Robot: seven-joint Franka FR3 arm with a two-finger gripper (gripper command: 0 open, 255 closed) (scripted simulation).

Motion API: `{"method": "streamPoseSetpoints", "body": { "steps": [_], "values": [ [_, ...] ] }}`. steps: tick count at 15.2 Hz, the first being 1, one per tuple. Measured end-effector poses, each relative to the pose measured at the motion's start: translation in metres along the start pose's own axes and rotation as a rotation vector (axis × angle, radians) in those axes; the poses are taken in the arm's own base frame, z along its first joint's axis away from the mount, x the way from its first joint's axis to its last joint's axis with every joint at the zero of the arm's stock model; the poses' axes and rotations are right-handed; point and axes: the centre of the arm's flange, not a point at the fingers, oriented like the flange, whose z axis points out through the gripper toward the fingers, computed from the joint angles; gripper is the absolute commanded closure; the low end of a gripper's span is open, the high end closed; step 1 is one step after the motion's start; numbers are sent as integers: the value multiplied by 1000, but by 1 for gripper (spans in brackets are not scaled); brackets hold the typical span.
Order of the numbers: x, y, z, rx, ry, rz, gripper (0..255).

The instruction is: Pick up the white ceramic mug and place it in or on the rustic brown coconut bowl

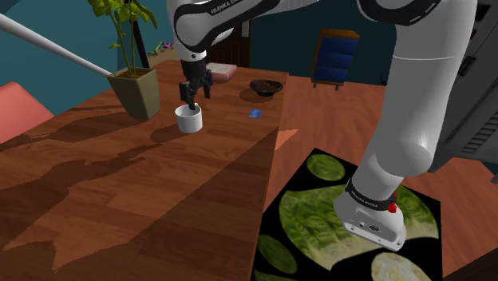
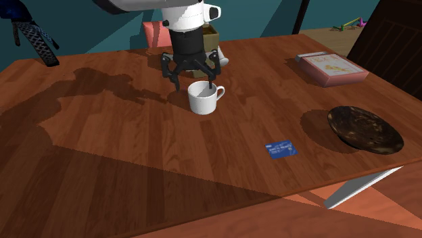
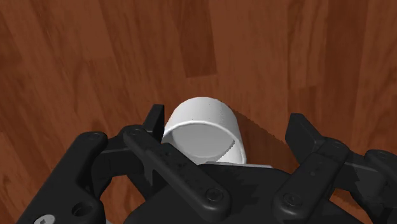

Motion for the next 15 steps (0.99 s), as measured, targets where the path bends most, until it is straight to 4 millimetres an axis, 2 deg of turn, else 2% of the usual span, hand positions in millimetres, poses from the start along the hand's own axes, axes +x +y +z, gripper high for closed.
{"method": "streamPoseSetpoints", "body": {
  "steps": [7, 15],
  "values": [
    [78, -28, 45, 7, -12, -22, 0],
    [86, -31, 87, 8, -13, -25, 0]
  ]
}}
